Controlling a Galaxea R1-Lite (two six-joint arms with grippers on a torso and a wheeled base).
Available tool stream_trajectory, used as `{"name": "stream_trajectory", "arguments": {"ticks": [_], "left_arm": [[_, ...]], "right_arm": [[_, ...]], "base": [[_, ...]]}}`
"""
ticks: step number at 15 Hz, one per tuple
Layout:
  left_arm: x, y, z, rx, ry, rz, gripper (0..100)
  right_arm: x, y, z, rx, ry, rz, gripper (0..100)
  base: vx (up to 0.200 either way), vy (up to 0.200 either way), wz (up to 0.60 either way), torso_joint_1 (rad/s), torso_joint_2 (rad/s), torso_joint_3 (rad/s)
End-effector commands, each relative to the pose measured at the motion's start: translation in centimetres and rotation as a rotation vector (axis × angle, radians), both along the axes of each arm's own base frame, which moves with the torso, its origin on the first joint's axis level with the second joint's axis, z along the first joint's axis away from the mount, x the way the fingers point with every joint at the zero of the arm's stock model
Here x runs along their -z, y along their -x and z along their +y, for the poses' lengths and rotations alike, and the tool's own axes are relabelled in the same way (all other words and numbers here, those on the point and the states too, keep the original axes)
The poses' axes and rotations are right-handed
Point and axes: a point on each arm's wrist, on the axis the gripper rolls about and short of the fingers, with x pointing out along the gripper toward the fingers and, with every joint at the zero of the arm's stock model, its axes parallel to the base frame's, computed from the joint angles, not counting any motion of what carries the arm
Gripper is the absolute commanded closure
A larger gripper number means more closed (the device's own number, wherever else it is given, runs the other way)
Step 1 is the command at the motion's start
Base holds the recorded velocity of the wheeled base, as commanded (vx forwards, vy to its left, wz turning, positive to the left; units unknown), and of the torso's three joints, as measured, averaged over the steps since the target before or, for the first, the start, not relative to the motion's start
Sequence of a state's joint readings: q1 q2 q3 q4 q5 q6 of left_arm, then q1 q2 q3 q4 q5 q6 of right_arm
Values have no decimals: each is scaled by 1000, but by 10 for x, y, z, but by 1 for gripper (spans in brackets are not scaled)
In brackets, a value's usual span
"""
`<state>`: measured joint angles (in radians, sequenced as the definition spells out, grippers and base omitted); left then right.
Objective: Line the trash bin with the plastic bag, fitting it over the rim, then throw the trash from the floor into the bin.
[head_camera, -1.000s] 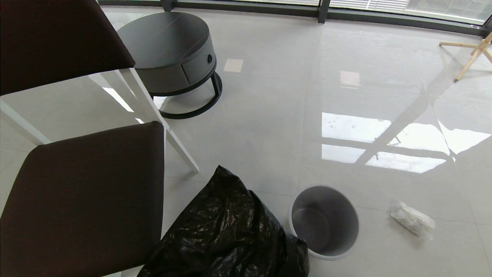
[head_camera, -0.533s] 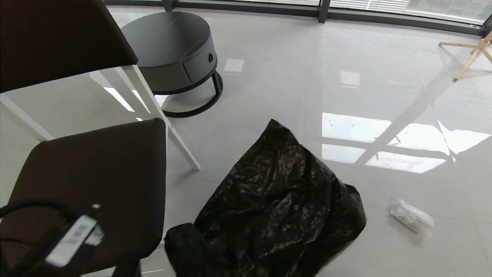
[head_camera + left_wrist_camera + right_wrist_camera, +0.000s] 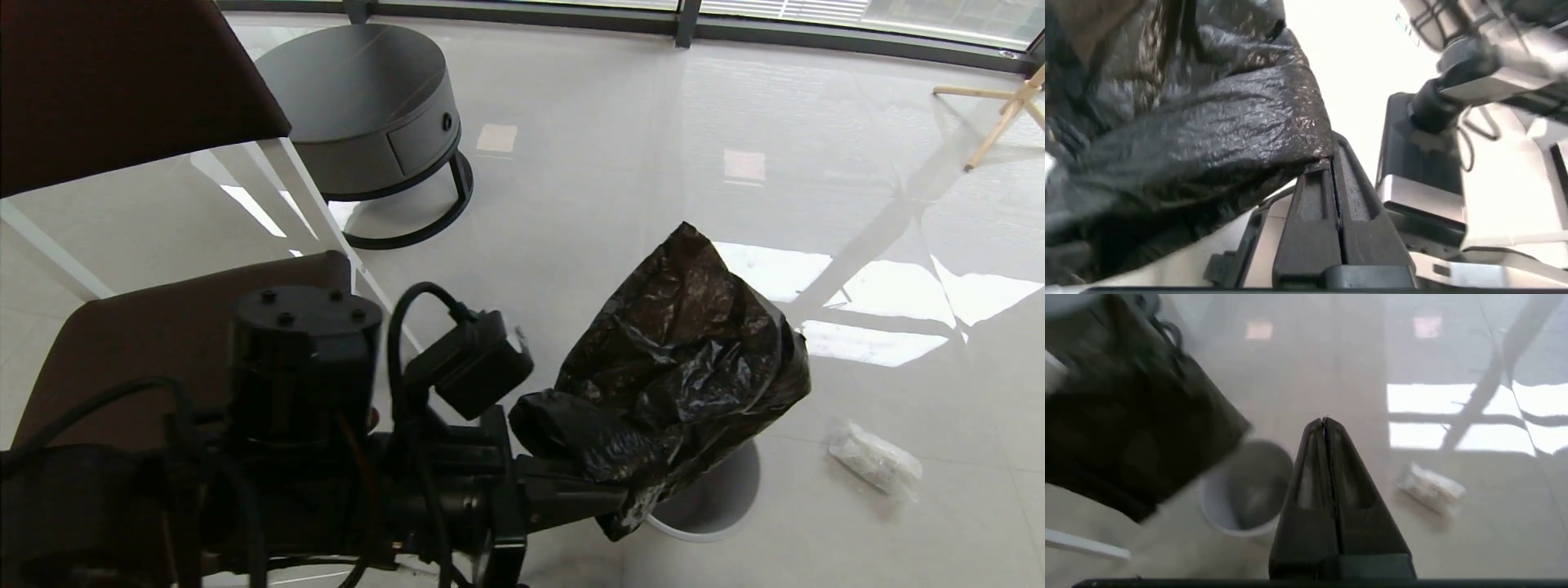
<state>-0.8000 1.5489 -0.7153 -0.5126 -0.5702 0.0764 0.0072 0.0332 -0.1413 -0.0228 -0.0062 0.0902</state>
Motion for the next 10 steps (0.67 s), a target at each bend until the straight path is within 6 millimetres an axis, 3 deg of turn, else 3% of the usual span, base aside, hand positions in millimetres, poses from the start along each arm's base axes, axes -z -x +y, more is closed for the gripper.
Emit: {"name": "stream_trajectory", "arguments": {"ticks": [1, 4, 7, 10], "left_arm": [[22, -14, -27, 21, -74, 33, 100], [33, -23, -37, 3, -113, 24, 100], [31, -20, -33, -1, -110, 22, 100], [34, -21, -35, -6, -121, 29, 100]], "right_arm": [[-72, -2, -2, -72, -97, -7, 100], [-99, -30, 0, -168, -128, 84, 100], [-110, -85, 10, -204, -149, 180, 100], [-114, -154, 25, -220, -169, 213, 100]], "base": [[0, 0, 0, 0, 0, 0], [0, 0, 0, 0, 0, 0], [0, 0, 0, 0, 0, 0], [0, 0, 0, 0, 0, 0]]}}
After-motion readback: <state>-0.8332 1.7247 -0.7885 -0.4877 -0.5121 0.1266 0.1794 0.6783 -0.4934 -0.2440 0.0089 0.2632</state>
